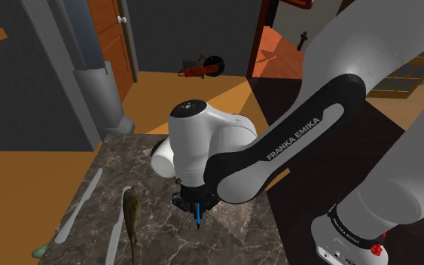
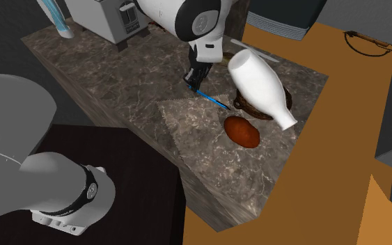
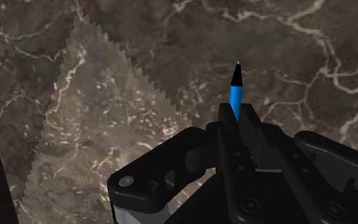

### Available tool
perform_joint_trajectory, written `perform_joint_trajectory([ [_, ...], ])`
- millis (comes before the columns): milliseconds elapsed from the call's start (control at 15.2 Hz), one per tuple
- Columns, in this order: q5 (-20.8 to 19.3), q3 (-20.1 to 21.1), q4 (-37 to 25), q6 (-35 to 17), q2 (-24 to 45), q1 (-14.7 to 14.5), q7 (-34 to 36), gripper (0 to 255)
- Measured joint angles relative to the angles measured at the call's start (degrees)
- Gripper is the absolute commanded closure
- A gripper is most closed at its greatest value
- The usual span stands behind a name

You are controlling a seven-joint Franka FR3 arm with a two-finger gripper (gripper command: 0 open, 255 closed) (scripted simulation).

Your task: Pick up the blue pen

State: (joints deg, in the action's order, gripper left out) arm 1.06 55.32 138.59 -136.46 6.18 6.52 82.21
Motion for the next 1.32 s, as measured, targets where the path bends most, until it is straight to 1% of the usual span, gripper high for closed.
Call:
perform_joint_trajectory([
  [330,0.16,0.05,0.07,0.01,-0.14,0.04,-0.11,255],
  [792,6.9,1.18,-1.19,5.13,-6.43,1.08,-4.77,255],
  [1188,12.43,0.2,-2.71,10.75,-12.54,0.68,-8.7,255],
  [1320,13.27,-0.18,-3.75,12.66,-13.76,0.48,-9.19,255],
])
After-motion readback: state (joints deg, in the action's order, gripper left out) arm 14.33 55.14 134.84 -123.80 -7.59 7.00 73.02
